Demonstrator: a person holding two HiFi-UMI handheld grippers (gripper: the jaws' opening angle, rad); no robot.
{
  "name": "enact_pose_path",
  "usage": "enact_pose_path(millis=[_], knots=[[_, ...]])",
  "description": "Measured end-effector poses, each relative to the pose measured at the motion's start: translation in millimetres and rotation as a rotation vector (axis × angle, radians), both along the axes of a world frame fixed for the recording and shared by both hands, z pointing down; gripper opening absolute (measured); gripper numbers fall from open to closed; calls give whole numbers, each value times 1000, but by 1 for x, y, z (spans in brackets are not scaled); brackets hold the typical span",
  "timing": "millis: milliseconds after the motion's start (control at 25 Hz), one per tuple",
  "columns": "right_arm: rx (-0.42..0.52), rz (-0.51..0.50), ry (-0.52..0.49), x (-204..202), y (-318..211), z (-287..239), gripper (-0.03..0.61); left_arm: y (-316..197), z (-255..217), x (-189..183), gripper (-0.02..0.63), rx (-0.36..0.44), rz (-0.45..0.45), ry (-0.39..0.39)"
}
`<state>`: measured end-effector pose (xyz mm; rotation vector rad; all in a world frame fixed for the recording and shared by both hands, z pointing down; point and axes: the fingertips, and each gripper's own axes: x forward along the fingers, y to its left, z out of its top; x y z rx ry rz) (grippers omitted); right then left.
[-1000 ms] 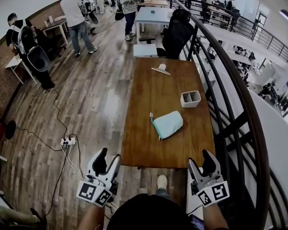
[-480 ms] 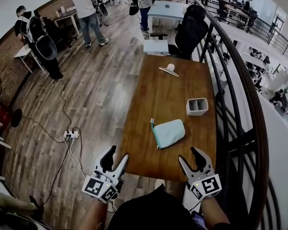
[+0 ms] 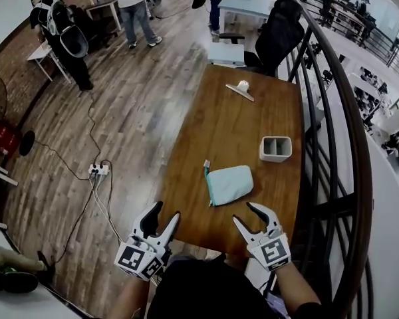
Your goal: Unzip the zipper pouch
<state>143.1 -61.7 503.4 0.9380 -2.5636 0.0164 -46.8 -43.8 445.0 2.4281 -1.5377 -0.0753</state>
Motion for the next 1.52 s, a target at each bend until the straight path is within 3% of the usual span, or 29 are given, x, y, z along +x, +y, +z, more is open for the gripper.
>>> enact_pose_path(millis=[240,640,880,1040,1240,1520], knots=[[-54,-120,218,-13,-9,59,186,-2,6,-9,222,-39,-24,-14],[-157,-198,519,-26,-28,149,175,-27,19,-36,222,-59,24,-32],[-235,-239,582,-37,-43,163,198,-44,27,-33,222,-112,105,-41],[-308,-226,654,-42,-47,179,199,-42,29,-47,222,-130,106,-23],[-433,-183,639,-45,-47,194,179,-43,38,-65,222,-156,93,-11],[-449,-157,643,-50,-51,198,169,-46,42,-81,221,-142,80,-21]])
